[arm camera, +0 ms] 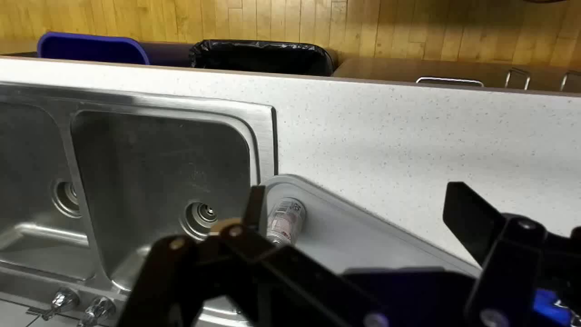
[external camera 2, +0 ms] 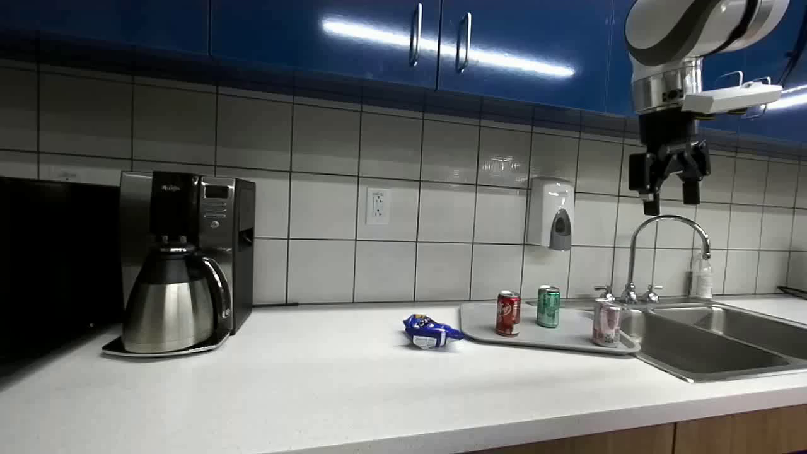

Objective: Move the soda cans to the counter

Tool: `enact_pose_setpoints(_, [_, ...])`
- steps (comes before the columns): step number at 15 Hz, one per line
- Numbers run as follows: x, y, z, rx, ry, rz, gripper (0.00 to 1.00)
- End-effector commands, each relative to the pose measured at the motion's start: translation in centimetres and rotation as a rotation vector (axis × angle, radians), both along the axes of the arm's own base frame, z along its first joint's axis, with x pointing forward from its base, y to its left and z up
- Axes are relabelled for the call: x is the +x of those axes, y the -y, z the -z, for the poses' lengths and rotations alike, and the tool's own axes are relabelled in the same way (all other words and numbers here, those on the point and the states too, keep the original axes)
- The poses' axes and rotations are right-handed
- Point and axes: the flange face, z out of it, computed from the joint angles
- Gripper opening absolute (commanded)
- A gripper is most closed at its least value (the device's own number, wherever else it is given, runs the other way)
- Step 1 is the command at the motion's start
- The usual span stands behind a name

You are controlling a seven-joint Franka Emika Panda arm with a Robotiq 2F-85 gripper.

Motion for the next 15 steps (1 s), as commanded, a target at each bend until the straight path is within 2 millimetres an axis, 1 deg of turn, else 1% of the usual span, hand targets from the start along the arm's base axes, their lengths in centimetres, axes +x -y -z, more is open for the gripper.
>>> enact_pose_setpoints(1, [0.0,0.0,0.0,0.0,-0.001,0.0,1.0])
enact_pose_setpoints(8, [0.0,0.0,-0.1,0.0,-0.001,0.0,1.0])
enact_pose_setpoints(15, [0.6,-0.6,1.2,0.02,0.019,0.02,1.0])
